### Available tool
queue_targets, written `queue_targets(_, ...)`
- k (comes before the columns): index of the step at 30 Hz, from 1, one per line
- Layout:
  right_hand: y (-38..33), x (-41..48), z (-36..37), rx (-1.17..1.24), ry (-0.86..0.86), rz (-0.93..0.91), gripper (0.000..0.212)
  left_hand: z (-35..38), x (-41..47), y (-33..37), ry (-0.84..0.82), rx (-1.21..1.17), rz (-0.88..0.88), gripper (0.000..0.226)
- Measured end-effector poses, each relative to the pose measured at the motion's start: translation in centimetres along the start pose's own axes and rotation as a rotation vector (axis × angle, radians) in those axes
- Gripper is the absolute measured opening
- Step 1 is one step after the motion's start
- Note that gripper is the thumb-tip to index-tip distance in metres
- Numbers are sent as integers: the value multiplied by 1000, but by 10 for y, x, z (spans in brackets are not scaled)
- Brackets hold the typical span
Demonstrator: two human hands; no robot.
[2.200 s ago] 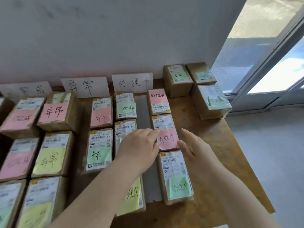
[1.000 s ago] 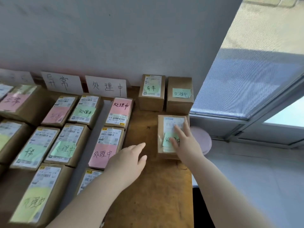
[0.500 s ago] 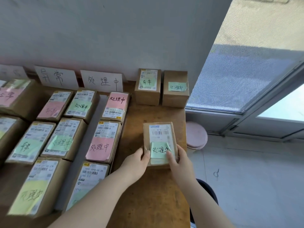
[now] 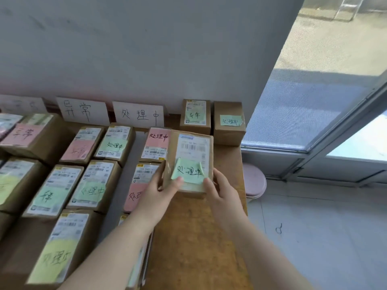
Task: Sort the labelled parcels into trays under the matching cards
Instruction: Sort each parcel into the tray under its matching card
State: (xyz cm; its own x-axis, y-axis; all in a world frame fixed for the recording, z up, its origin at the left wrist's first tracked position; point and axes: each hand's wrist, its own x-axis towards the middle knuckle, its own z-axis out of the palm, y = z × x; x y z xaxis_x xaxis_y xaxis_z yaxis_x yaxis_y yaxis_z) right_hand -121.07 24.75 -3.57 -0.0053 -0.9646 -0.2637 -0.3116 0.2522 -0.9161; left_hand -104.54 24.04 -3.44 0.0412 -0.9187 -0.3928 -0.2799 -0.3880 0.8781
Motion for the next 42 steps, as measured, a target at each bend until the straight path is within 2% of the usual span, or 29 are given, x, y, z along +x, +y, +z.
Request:
queue_targets(3, -24, 33, 5, -181, -6, -74, 45, -33, 15, 0, 53, -120, 3, 64)
queue_targets(10, -56, 158, 26, -772, 31, -161, 58, -84, 32, 1, 46, -261, 86, 63)
queue_targets(18, -50, 246, 39, -1121, -22, -24, 67, -110, 49, -15, 37, -241, 27, 73)
queue_targets(28, -34, 215, 42, -1252, 25, -115, 68, -121, 55, -25, 33, -294, 13, 69)
queue_targets(35, -19, 148, 43, -1197, -71, -121, 69, -105, 33, -26, 5, -222, -17, 63)
queue_targets(42, 2, 52, 42, -1215, -145, -73, 72, -92, 4, -29, 49, -107, -31, 59)
